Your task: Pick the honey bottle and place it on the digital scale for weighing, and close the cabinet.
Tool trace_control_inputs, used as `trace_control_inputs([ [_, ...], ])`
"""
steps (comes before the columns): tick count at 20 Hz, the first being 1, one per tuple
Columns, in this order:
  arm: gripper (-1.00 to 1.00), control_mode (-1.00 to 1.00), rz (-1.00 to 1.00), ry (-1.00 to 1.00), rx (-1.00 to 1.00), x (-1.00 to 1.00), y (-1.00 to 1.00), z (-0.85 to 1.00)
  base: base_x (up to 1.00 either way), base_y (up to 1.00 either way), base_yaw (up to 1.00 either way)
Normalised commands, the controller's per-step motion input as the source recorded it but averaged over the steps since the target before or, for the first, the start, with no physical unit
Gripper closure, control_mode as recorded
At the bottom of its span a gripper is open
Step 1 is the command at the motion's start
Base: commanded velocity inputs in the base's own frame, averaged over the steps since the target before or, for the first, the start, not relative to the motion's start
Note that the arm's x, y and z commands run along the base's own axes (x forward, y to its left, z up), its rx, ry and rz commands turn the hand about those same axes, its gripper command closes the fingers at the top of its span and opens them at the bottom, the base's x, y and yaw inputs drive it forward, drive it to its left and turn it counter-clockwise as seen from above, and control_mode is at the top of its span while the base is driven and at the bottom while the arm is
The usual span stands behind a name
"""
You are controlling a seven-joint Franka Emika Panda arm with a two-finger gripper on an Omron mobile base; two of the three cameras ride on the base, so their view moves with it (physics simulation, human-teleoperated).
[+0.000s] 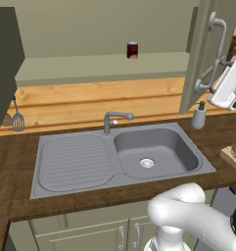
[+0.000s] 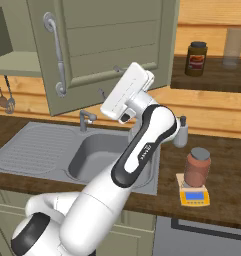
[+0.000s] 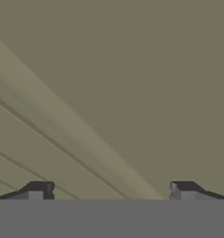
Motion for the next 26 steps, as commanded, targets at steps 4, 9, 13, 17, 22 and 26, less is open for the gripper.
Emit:
trace_control_inputs([
  [4, -1.00, -1.00, -0.12, 0.08, -0.06, 0.97, 1.00, 0.00, 0.00, 0.00, 0.00],
  [9, -1.00, -1.00, -0.13, 0.08, -0.05, 0.91, 0.89, 0.02, 0.00, 0.00, 0.00],
  [13, -1.00, -1.00, -0.19, 0.03, -0.10, 0.76, 0.40, 0.00, 0.00, 0.00, 0.00],
  [17, -1.00, -1.00, -0.31, -0.01, -0.11, 0.79, 0.34, 0.00, 0.00, 0.00, 0.00],
  [22, -1.00, -1.00, -0.47, -0.08, -0.17, 0.84, 0.60, 0.00, 0.00, 0.00, 0.00],
  [26, -1.00, -1.00, -0.33, -0.18, -0.08, 0.18, 0.24, -0.01, 0.00, 0.00, 0.00],
])
